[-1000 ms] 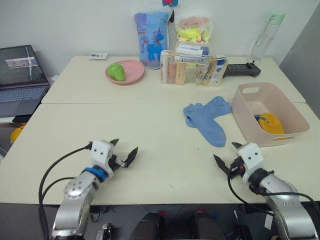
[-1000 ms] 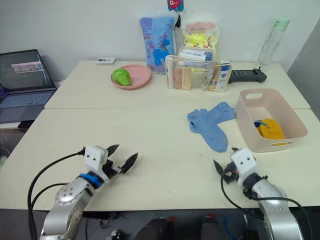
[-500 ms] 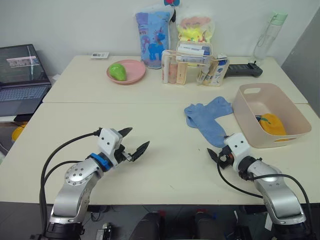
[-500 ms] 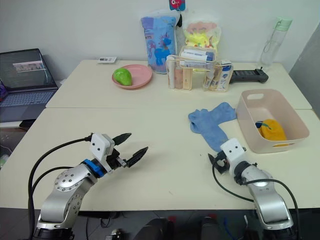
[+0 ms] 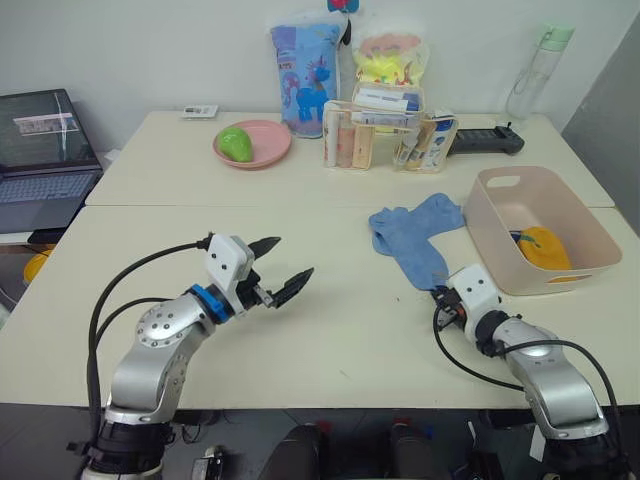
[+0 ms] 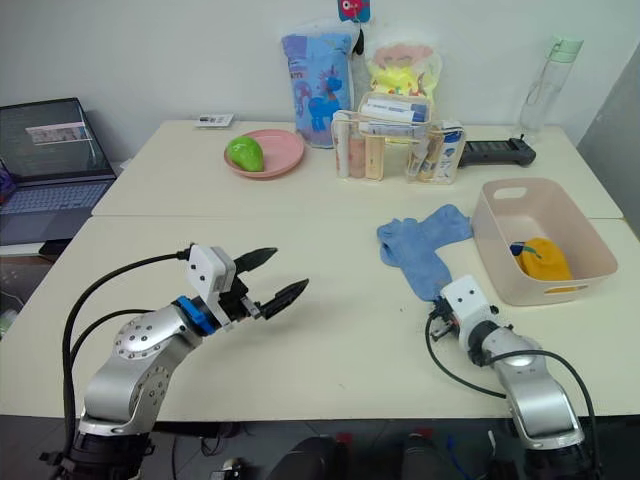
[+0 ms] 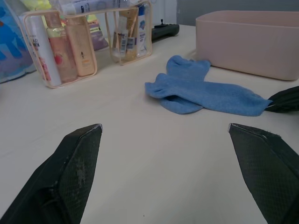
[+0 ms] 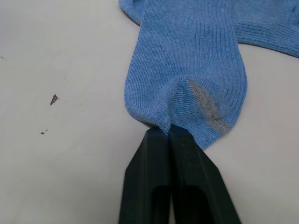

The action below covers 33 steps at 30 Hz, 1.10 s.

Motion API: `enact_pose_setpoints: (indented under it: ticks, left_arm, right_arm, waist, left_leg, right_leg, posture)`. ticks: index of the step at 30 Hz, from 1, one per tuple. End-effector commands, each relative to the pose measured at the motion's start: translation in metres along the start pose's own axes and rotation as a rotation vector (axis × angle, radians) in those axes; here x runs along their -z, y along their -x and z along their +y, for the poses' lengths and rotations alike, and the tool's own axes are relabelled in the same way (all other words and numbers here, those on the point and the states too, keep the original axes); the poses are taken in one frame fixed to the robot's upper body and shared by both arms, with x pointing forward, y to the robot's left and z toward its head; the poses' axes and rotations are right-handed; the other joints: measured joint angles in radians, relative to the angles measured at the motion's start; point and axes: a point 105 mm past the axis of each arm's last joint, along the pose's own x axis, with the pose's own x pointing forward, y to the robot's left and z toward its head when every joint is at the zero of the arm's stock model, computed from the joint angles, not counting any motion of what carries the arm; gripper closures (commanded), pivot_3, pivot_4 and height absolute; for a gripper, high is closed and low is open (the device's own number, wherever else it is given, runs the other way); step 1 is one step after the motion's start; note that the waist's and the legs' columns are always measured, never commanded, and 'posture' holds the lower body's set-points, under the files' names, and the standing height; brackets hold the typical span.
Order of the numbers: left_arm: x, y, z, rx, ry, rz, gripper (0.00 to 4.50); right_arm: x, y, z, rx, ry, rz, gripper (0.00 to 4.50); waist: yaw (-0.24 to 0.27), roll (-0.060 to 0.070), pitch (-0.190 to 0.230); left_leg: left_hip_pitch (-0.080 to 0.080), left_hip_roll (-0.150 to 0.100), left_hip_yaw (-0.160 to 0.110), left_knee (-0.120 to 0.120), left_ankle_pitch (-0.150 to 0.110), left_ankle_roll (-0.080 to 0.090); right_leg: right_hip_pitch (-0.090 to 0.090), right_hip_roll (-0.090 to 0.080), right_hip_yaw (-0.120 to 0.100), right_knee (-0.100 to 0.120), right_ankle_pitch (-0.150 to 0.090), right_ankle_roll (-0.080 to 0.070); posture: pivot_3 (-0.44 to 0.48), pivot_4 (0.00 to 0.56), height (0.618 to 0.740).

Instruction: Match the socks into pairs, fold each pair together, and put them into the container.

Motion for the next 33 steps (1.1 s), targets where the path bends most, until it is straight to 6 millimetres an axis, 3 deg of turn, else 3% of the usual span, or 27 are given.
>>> enact_pose_setpoints:
  ticks: [1, 5, 8, 12, 14, 17, 22, 24, 27, 30, 33]
  left_arm:
    - [-0.004, -0.001, 0.0, -0.001, -0.006, -0.012, 0.0]
    - [-0.003, -0.001, 0.0, 0.016, -0.015, -0.004, 0.0]
    - [0.004, -0.005, 0.001, 0.041, -0.025, 0.02, 0.0]
    - [0.009, -0.011, 0.0, 0.073, -0.03, 0.036, 0.0]
    - [0.01, -0.024, -0.01, 0.14, -0.011, 0.055, 0.0]
    - [0.017, -0.042, -0.035, 0.297, 0.014, 0.089, 0.0]
    - [0.018, -0.072, -0.051, 0.395, -0.009, 0.102, 0.0]
    - [0.028, -0.093, -0.058, 0.434, -0.068, 0.148, 0.0]
    - [0.038, -0.106, -0.063, 0.469, -0.116, 0.184, 0.0]
    - [0.049, -0.108, -0.064, 0.498, -0.136, 0.216, 0.58]
    - [0.057, -0.108, -0.064, 0.505, -0.141, 0.242, 1.47]
  right_arm:
    - [-0.006, 0.001, 0.006, -0.052, 0.015, -0.027, 4.44]
    - [-0.005, 0.024, 0.045, -0.38, 0.068, -0.03, 4.44]
    - [0.001, 0.062, 0.073, -0.664, 0.017, 0.013, 4.44]
    - [0.015, 0.089, 0.078, -0.808, 0.095, 0.11, 4.44]
    - [0.028, 0.102, 0.073, -0.853, 0.161, 0.196, 4.44]
    - [0.027, 0.099, 0.063, -0.827, 0.187, 0.194, 4.44]
    - [0.025, 0.091, 0.059, -0.796, 0.196, 0.169, 4.44]
    - [0.023, 0.091, 0.061, -0.794, 0.177, 0.159, 4.44]
    - [0.021, 0.091, 0.063, -0.785, 0.167, 0.153, 4.44]
    - [0.02, 0.091, 0.064, -0.775, 0.151, 0.151, 4.5]
    - [0.02, 0.091, 0.065, -0.771, 0.145, 0.147, 4.5]
  waist:
    - [-0.001, 0.0, 0.0]
    - [0.001, 0.0, 0.0]
    - [0.003, 0.0, 0.0]
    - [0.006, -0.001, 0.0]
    - [0.01, -0.001, 0.0]
    - [0.015, -0.002, 0.0]
    - [0.015, -0.003, 0.0]
    - [0.018, -0.003, 0.001]
    - [0.017, -0.003, 0.001]
    - [0.008, -0.003, 0.001]
    - [0.009, -0.004, 0.001]
  left_leg:
    - [0.0, 0.0, 0.0, 0.0, 0.0, 0.0]
    - [0.0, 0.0, 0.0, 0.0, 0.0, 0.0]
    - [0.0, 0.001, -0.001, 0.0, 0.0, 0.0]
    - [0.001, 0.0, -0.001, 0.001, 0.0, 0.001]
    - [0.004, 0.0, -0.002, 0.001, -0.001, 0.001]
    - [0.005, 0.0, -0.003, 0.001, -0.001, 0.001]
    - [0.005, 0.0, -0.004, 0.001, -0.001, 0.002]
    - [0.005, 0.0, -0.004, 0.002, -0.001, 0.002]
    - [0.005, 0.0, -0.004, 0.004, -0.001, 0.002]
    - [0.004, 0.0, -0.004, 0.003, -0.001, 0.002]
    - [0.005, 0.001, -0.005, 0.003, -0.001, 0.002]
  right_leg:
    - [0.0, 0.0, 0.0, 0.0, 0.0, 0.0]
    - [0.0, 0.0, 0.0, -0.001, 0.0, 0.0]
    - [0.001, 0.0, -0.001, -0.001, 0.0, 0.0]
    - [0.005, 0.0, -0.002, -0.002, 0.0, 0.0]
    - [0.008, 0.0, -0.003, -0.002, 0.0, 0.0]
    - [0.011, 0.0, -0.005, -0.004, 0.0, 0.001]
    - [0.013, 0.0, -0.006, -0.007, 0.0, 0.001]
    - [0.013, -0.001, -0.006, -0.007, 0.0, 0.001]
    - [0.014, -0.001, -0.007, -0.007, 0.0, 0.001]
    - [0.013, -0.001, -0.006, -0.007, 0.0, 0.001]
    - [0.013, 0.0, -0.007, -0.006, 0.0, 0.001]
  posture:
    - [0.0, 0.15, 0.74]
    - [0.0, 0.15, 0.74]
    - [0.0, 0.15, 0.74]
    - [0.0, 0.15, 0.74]
    - [0.0, 0.15, 0.74]
    - [0.0, 0.15, 0.74]
    - [0.0, 0.15, 0.74]
    - [0.0, 0.15, 0.74]
    - [0.0, 0.15, 0.74]
    - [0.0, 0.15, 0.74]
    - [0.0, 0.15, 0.74]
